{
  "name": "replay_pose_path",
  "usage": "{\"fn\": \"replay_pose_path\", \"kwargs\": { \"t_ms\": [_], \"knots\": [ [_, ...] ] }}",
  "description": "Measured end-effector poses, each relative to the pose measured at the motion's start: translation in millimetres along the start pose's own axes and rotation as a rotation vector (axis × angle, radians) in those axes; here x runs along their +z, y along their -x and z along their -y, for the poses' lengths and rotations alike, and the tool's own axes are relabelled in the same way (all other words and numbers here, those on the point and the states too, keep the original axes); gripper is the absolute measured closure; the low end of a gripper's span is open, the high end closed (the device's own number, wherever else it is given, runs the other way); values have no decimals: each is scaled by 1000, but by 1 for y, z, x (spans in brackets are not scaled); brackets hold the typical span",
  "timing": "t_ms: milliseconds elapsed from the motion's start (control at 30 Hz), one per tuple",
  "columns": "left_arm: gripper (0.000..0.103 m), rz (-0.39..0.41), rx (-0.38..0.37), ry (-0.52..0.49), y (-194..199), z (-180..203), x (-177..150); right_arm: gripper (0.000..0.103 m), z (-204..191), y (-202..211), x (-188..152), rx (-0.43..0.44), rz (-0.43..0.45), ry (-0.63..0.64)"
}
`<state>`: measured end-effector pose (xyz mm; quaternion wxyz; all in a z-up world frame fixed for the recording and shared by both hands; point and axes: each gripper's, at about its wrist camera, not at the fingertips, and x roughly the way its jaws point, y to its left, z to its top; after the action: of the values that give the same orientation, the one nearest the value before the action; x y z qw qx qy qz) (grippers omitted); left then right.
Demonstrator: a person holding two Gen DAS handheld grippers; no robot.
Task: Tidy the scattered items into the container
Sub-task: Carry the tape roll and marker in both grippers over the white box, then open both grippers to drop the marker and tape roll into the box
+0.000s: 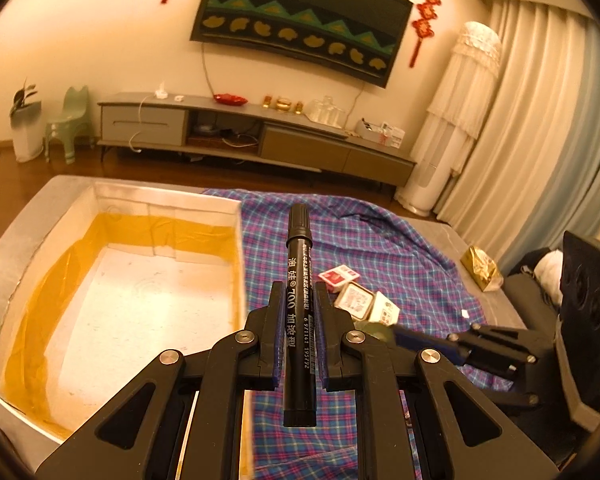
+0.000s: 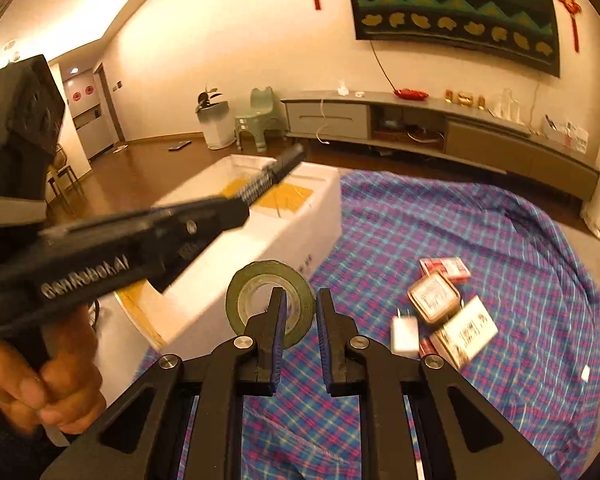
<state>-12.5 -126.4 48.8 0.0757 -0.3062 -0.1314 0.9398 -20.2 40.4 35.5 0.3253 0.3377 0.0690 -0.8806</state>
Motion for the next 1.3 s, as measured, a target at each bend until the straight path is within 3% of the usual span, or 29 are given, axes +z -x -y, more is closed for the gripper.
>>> {"fn": "replay_pose_path", "kwargs": {
  "t_ms": [600, 733, 1067, 1300],
  "knots": [
    [90, 10, 21, 170, 16, -72, 13, 87, -48, -52, 58, 51, -45, 122],
    [90, -2, 44, 195, 8, -82, 19, 87, -56, -64, 67, 50, -67, 162],
    [90, -65, 58, 418, -24, -139, 26, 87, -61, -108, 90, 40, -154, 239],
    [90, -113, 97, 495, -53, -166, 28, 87, -59, -147, 102, 25, -235, 293]
  ]
}}
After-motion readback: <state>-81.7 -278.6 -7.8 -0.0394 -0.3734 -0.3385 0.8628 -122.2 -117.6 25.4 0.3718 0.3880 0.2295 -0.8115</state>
